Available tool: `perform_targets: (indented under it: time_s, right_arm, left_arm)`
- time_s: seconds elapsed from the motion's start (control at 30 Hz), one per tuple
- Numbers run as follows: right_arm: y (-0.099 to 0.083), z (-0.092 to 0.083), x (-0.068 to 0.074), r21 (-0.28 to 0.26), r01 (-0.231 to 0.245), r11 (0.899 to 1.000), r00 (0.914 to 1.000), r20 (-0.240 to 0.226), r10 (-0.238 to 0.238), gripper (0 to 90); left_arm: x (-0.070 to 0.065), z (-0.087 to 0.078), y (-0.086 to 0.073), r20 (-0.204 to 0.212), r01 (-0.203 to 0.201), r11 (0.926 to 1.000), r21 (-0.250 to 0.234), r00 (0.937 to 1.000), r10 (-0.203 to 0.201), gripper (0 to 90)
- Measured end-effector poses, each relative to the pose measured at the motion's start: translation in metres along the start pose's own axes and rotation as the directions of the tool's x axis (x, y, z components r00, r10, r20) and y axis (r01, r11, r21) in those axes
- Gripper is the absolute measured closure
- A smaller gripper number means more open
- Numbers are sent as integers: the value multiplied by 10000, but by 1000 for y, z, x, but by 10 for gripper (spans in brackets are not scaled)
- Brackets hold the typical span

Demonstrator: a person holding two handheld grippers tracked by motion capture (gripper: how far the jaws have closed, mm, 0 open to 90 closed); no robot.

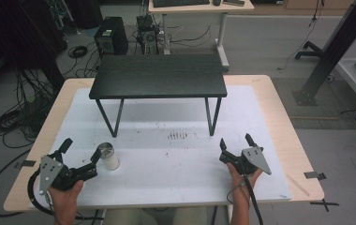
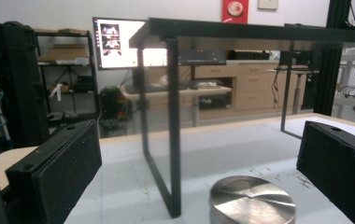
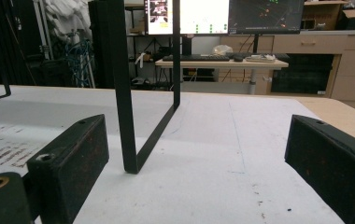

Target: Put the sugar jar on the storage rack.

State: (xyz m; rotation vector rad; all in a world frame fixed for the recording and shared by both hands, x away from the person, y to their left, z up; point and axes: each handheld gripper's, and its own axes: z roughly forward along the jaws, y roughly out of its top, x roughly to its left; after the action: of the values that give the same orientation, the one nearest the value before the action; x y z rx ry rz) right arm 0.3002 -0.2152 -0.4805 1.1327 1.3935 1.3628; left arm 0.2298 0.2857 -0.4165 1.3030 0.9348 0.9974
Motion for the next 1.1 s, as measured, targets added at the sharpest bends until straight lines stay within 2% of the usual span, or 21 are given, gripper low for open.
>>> perform_targets:
  time_s: [0.43,0.77,1.1]
  right_arm:
    - [0,0,0,-9,-2,10000,10000,-15,2,67]
    - [0,0,0,-10,-5,10000,10000,-7,5,67]
    - [0,0,0,3,-27,10000,10000,-3,27,67]
  left_arm:
    - [-16,15,-22,239,-303,9992,265,9993,296,2]
    - [-23,22,-36,302,-246,9991,339,9993,236,4]
    - [-24,27,-46,371,-131,9992,369,9992,118,5]
